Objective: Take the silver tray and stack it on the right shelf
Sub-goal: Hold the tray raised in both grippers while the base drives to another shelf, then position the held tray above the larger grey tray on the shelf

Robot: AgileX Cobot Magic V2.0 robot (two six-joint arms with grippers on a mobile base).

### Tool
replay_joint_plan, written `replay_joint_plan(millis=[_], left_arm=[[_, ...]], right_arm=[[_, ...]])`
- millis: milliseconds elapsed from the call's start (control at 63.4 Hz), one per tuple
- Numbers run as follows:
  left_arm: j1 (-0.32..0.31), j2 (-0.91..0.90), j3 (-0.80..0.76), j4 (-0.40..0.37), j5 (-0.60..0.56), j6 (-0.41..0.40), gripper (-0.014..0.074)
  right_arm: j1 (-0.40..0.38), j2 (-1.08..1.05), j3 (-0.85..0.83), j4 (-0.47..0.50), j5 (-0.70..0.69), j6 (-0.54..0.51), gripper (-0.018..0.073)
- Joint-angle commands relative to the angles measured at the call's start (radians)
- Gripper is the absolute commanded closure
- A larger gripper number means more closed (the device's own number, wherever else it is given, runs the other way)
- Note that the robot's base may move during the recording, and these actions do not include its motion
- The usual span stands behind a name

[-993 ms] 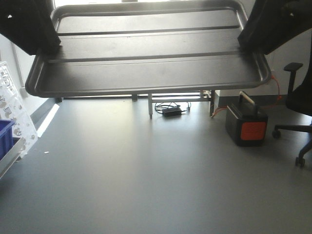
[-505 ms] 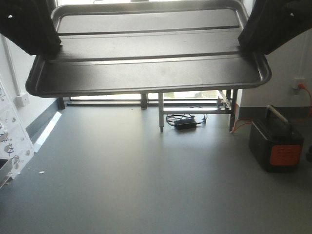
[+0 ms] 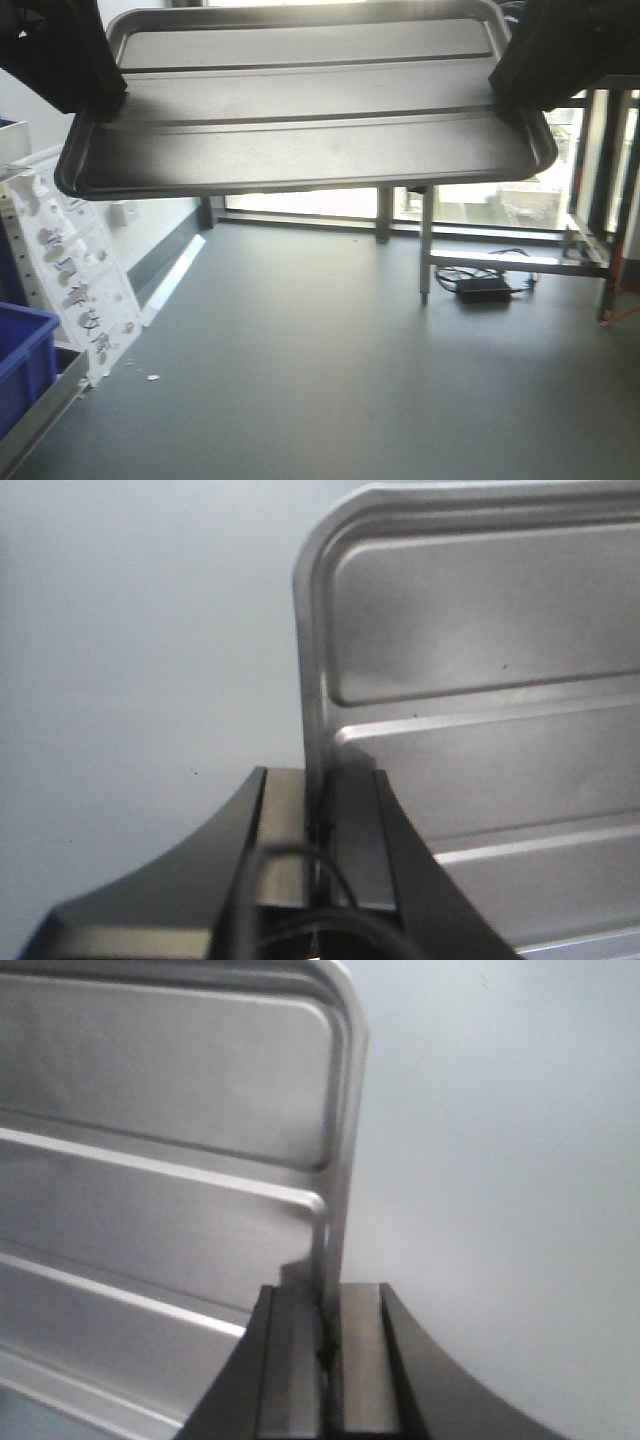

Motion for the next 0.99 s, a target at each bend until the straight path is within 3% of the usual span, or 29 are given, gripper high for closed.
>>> replay_joint_plan(millis=[0, 978], left_arm=[[-0.002, -0.028, -0.024, 0.069, 0.032, 0.023, 0.0689], [-0.002, -0.028, -0.024, 0.069, 0.032, 0.023, 0.0689]], right_arm=[[-0.011, -0.025, -0.029, -0.056, -0.041, -0.01, 0.0503], [-0.011, -0.025, -0.029, -0.056, -0.04, -0.01, 0.0503]])
